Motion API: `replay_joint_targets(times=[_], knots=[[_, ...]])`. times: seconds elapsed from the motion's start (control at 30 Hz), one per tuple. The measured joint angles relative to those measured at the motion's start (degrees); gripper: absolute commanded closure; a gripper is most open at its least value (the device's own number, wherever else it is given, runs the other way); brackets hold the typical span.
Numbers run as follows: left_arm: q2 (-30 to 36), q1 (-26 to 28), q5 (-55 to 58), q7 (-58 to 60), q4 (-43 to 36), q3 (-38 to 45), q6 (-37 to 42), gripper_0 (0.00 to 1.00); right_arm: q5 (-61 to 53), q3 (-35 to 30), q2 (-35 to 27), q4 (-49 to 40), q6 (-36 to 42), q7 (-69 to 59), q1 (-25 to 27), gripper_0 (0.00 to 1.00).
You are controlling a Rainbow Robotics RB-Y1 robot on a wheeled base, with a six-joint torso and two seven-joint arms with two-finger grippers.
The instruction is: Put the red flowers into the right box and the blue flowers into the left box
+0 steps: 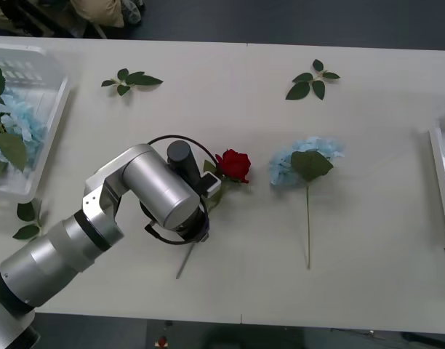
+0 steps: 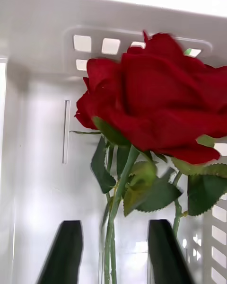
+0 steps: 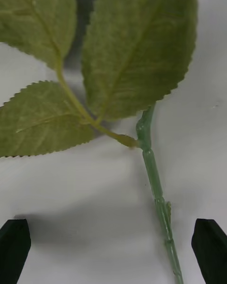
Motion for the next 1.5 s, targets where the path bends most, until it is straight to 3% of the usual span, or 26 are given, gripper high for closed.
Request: replay_joint_targets(times=[0.03, 0.1, 0.33, 0.37, 0.47, 0.53, 0.6, 0.67, 0.8, 0.9, 1.07, 1.17, 1.3, 1.4, 1.5], knots=[[0.0, -0.03, -0.39, 0.0, 0.0, -0.84, -0.26, 0.02, -0.01, 0.0, 0.0, 0.0, 0.01, 0.0, 0.0, 0.11], [0.0, -0.29, -0.83, -0.01, 0.0, -2.24, -0.56, 0.21, -0.58, 0.0, 0.0, 0.0, 0.13, 0.05, 0.0, 0.07], [0.0, -0.81, -1.7, -0.03, 0.01, -3.79, -2.19, 0.47, -10.81, 0.0, 0.0, -1.42, 8.91, 4.28, 0.01, 0.06], [0.0, -0.81, -2.41, -0.03, 0.01, -4.14, -2.36, 0.56, -11.82, 0.0, 0.0, -2.3, 10.0, 6.3, 0.02, 0.06], [0.0, -0.83, -3.89, -0.03, 0.0, -5.02, -2.38, 0.73, -15.24, 0.0, 0.0, -7.23, 13.39, 8.28, 0.5, 0.06], [0.0, -0.87, -4.01, -0.03, 0.0, -5.06, -2.38, 0.79, -16.55, 0.0, 0.0, -11.68, 14.35, 8.09, 1.5, 0.06], [0.0, -0.95, -4.01, -0.03, 0.04, -5.06, -2.39, 0.93, -17.89, 0.0, 0.0, -16.62, 14.95, 6.49, 2.86, 0.06], [0.0, -0.98, -4.01, -0.04, 0.25, -5.06, -2.86, 0.99, -19.48, 0.0, 0.0, -22.2, 15.12, 1.6, 4.76, 0.06], [0.0, -1.05, -4.03, -0.04, 0.43, -5.06, -3.26, 1.0, -20.35, 0.26, 0.01, -35.33, 13.46, -10.83, 10.19, 0.06], [0.0, -1.06, -5.04, -0.04, 0.42, -5.06, -3.26, 1.0, -20.35, 1.84, 0.01, -42.93, 10.75, -12.18, 13.6, 0.06], [1.19, -1.05, -4.85, -0.15, -0.01, -2.15, -3.29, 1.0, -17.23, 8.94, 0.01, -49.79, 6.12, -20.05, 14.87, 0.06], [4.46, -0.71, 3.17, -4.44, -2.88, 5.17, -3.33, 1.0, -13.15, 15.44, 0.0, -51.04, 2.07, -26.0, 13.48, 0.06], [8.87, 2.67, 16.5, -19.27, -9.04, 20.62, -3.71, 1.0, -8.24, 25.45, 0.01, -50.9, -1.93, -27.51, 9.14, 0.06], [9.44, 6.03, 28.64, -27.95, -10.93, 32.41, -4.18, 1.0, -5.19, 32.07, 0.17, -49.9, -3.92, -31.64, 5.09, 0.06], [8.7, 7.69, 41.62, -37.18, -10.46, 37.7, -8.71, 1.0, -2.25, 35.45, 2.29, -47.98, -3.74, -33.6, 1.95, 0.06]])
